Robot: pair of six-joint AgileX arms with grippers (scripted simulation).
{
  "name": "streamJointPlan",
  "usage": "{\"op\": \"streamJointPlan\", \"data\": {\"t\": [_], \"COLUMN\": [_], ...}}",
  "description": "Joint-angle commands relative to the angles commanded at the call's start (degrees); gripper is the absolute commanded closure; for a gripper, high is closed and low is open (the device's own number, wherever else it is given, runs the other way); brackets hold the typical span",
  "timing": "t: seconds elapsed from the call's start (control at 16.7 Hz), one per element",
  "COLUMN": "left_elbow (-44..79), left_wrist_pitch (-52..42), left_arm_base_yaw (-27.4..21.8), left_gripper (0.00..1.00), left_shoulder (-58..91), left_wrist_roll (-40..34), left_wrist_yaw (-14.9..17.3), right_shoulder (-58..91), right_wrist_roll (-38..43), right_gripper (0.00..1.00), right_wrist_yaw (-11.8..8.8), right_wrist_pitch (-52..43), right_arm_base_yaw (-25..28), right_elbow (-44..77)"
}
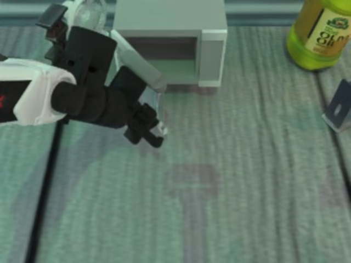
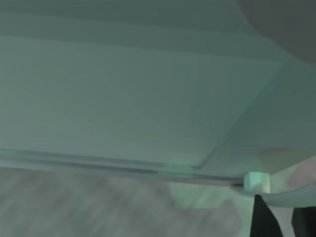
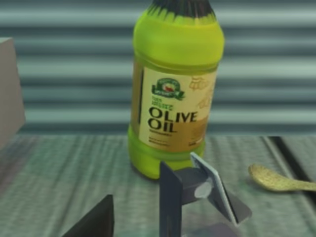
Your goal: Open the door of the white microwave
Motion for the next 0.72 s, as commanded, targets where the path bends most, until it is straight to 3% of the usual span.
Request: {"op": "streamJointPlan", "data": {"t": [0.72], "left_elbow": [-0.26], "left_wrist_pitch": [-0.33], "left_arm_base_yaw": [-0.06], "left_gripper": [1.00], "left_shoulder": [0.02], "left_wrist_roll": [0.39], "left_wrist_yaw": [0.75], "right_shoulder": [0.00], "right_wrist_roll": [0.00], "right_gripper": [0.00], "right_wrist_yaw": [0.00], "right_wrist_pitch": [0.00], "right_arm_base_yaw": [0.00], "right_elbow": [0.00]}}
